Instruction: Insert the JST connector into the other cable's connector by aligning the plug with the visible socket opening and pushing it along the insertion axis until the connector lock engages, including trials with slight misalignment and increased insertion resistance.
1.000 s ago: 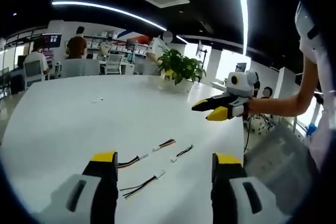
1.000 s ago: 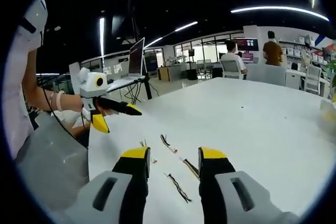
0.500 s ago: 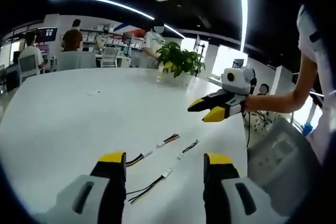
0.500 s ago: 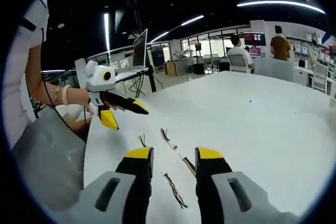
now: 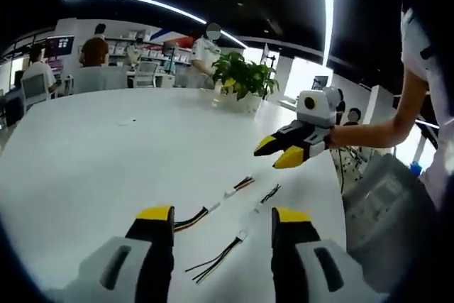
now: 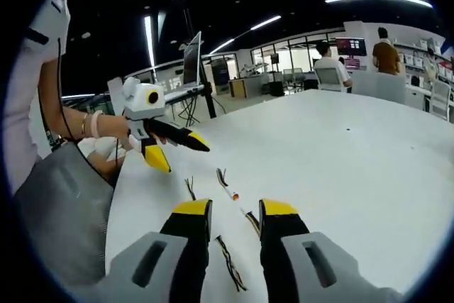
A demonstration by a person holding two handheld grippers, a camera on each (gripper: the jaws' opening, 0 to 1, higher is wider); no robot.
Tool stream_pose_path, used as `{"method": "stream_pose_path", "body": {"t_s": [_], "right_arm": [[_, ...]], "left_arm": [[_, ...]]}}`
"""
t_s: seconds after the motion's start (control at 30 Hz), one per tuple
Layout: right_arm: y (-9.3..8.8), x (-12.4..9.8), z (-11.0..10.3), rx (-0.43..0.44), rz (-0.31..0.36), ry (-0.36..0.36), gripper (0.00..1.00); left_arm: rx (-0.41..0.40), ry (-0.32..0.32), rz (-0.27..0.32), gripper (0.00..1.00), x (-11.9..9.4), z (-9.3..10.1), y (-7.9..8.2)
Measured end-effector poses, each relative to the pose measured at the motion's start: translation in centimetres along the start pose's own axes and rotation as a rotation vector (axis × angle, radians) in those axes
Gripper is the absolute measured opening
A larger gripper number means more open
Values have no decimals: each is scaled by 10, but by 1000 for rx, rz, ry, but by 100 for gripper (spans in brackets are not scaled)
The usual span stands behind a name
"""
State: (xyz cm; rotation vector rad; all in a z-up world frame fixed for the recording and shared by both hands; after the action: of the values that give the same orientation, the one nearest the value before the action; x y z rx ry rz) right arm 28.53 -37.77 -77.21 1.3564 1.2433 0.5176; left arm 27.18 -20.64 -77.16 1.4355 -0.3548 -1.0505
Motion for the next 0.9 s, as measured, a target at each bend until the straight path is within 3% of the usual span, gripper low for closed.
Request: {"method": "stream_pose_path", "body": {"t_s": [0.6,0.9], "right_arm": [[-15,15,17,0,-25,38,18],[-21,25,22,-13,-35,62,17]], "left_arm": [[-18,-48,7,37,23,-11,-3],[-18,-54,5,35,31,-17,-7]]}}
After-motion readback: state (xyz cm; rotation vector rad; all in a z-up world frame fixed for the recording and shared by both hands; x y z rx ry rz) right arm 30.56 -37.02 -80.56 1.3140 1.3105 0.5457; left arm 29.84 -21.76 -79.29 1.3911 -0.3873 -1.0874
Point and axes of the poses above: the point that each gripper's makers call its tool centre point, and the gripper's own axes: x roughly forward along the fingers, z roughly to its right, y roughly out of its top, the point moved 4 cm from there along -x, roughly backward along the fingers, and after that the axes turned 3 degrees about x, right-handed, at the moved point
